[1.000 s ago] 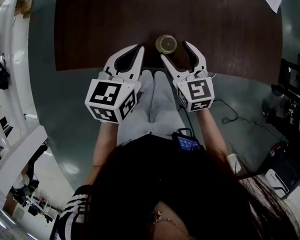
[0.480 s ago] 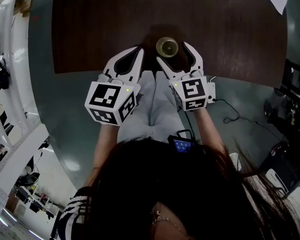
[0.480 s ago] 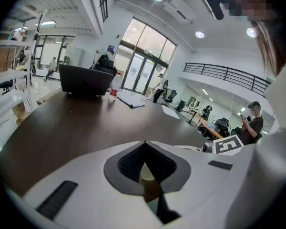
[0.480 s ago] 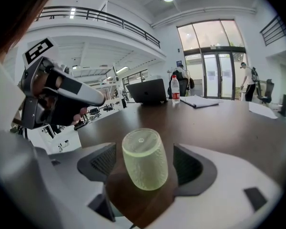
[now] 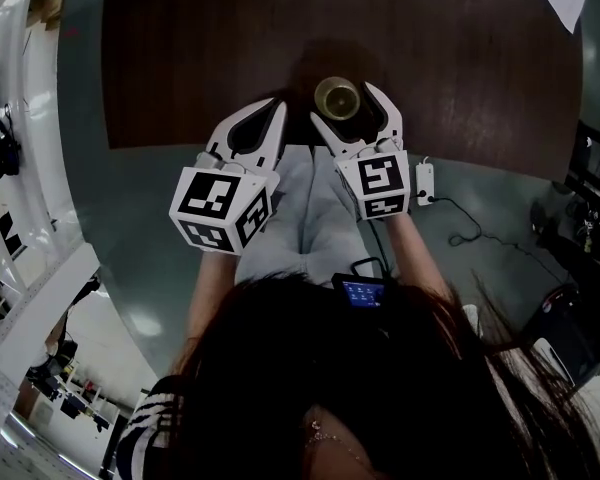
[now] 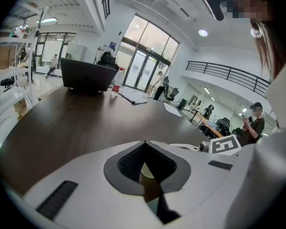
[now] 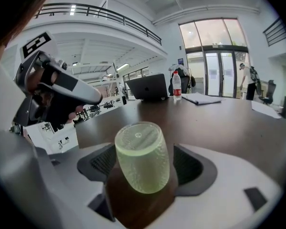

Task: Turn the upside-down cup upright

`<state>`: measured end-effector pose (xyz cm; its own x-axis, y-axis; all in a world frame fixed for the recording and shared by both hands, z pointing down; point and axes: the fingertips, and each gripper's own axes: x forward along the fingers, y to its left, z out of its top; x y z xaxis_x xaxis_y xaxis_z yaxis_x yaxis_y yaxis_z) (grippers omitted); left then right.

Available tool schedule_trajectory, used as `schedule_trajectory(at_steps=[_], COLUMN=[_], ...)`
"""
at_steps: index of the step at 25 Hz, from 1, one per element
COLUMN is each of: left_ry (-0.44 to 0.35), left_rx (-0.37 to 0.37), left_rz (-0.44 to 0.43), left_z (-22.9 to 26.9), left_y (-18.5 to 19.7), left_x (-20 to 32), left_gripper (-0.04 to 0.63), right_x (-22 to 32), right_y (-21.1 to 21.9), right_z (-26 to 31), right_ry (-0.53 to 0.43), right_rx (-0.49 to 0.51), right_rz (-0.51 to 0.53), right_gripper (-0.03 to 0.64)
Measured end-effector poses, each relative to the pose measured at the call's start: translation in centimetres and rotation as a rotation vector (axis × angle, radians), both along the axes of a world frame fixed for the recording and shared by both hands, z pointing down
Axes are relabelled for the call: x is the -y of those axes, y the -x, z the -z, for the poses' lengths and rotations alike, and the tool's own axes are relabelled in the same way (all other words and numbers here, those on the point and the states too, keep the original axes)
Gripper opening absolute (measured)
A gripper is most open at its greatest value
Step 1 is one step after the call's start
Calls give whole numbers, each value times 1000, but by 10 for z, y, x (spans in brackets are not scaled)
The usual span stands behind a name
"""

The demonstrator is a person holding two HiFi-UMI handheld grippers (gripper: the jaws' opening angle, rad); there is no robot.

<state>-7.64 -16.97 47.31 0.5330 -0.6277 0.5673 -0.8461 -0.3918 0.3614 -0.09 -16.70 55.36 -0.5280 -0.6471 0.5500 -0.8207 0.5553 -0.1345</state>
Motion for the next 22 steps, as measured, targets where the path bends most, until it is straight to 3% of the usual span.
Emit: schedule_trajectory(at_steps=[22], left_ry=[22], left_rx=[-1], left_rz=[0], left_z=[-5], left_y=[8], left_x=[1], left_gripper=[2], right_x=[3], right_y=[6], right_z=[-4], right_ry=[-6], right_rx=[-12], right_rz=[22], right_gripper=[354])
